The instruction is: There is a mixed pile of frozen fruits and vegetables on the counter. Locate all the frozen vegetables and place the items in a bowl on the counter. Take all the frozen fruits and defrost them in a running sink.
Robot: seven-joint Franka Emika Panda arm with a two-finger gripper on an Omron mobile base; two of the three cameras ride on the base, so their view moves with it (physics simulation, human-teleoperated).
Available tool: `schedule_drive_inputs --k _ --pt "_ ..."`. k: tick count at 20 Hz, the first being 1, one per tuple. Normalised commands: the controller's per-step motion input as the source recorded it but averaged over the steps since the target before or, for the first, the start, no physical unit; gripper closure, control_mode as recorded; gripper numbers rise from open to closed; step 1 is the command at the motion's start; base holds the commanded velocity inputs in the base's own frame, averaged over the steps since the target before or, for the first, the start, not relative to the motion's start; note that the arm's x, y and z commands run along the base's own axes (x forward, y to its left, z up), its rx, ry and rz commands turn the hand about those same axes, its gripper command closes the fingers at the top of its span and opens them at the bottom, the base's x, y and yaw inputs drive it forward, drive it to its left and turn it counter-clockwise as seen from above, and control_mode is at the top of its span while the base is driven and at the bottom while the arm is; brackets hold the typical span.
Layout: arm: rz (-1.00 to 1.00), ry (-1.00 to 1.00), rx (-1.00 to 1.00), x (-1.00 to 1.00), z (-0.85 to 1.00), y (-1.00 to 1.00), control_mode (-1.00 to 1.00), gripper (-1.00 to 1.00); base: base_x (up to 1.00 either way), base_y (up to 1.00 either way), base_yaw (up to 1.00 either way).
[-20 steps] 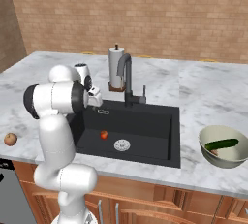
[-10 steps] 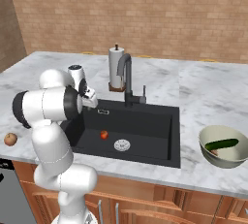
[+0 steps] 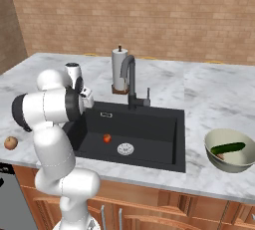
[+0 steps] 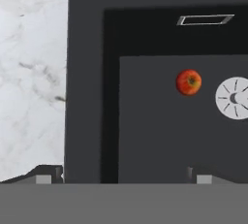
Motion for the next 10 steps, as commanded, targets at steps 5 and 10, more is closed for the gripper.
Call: schedule_drive_inputs --k 5,10 --pt "0.16 0.11 0.00 -0.01 0.14 0.32 -1.00 -1.00 0.00 0.00 0.00" --pt "0.17 0.02 -0.01 -0.12 -0.01 0.33 -1.00 -1.00 0.00 0.00 0.00"
